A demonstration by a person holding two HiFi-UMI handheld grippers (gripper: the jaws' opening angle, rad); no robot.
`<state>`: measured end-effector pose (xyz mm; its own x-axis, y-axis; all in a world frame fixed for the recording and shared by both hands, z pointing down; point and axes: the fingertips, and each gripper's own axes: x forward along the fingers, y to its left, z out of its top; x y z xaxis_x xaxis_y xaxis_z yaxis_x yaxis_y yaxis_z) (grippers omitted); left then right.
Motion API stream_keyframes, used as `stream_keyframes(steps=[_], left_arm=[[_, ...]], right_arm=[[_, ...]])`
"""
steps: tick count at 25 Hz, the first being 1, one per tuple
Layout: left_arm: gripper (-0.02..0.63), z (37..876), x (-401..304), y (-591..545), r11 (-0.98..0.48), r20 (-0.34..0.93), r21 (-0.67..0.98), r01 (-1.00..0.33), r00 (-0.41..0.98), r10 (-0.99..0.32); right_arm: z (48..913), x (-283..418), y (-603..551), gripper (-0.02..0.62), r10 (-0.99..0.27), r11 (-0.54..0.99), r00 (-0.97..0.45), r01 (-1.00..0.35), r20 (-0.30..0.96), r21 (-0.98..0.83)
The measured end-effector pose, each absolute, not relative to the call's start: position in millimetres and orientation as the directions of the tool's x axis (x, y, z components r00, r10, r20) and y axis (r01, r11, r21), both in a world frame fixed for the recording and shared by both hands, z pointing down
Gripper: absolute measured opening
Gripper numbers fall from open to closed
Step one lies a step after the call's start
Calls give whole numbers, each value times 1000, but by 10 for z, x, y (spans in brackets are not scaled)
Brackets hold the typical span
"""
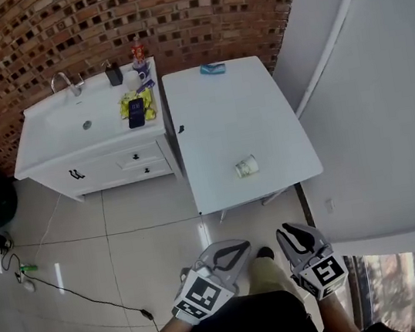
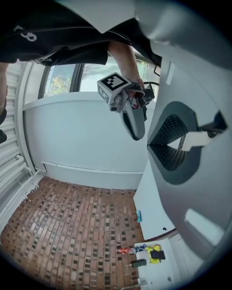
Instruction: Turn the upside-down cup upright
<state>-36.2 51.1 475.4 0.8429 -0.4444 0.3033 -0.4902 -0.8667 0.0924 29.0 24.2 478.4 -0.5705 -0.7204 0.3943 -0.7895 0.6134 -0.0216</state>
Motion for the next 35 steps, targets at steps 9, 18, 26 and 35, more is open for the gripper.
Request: stream_keyframes(steps=[9,18,26,35], left_arm=[[15,4907,-266,83,-838,315,124,-531,822,-475],[15,4940,-36,-630,-775,348,105,-623,753,-558],[15,4901,238,-993,-739,357,97,-666,717,-599],[15,4975,74,-1254,-734,334,123,-668,724,-603]], right_arm=[[4934,402,-166,52,-695,644,-596,-765,403,-22],[5074,719,-800,52,-645,698,-664,-713,378,-63],[5189,966,-1085,52,-573,749,-721,-654,389,-108],[5214,887,-1271,52,-580,739,-704,-666,410,-101]])
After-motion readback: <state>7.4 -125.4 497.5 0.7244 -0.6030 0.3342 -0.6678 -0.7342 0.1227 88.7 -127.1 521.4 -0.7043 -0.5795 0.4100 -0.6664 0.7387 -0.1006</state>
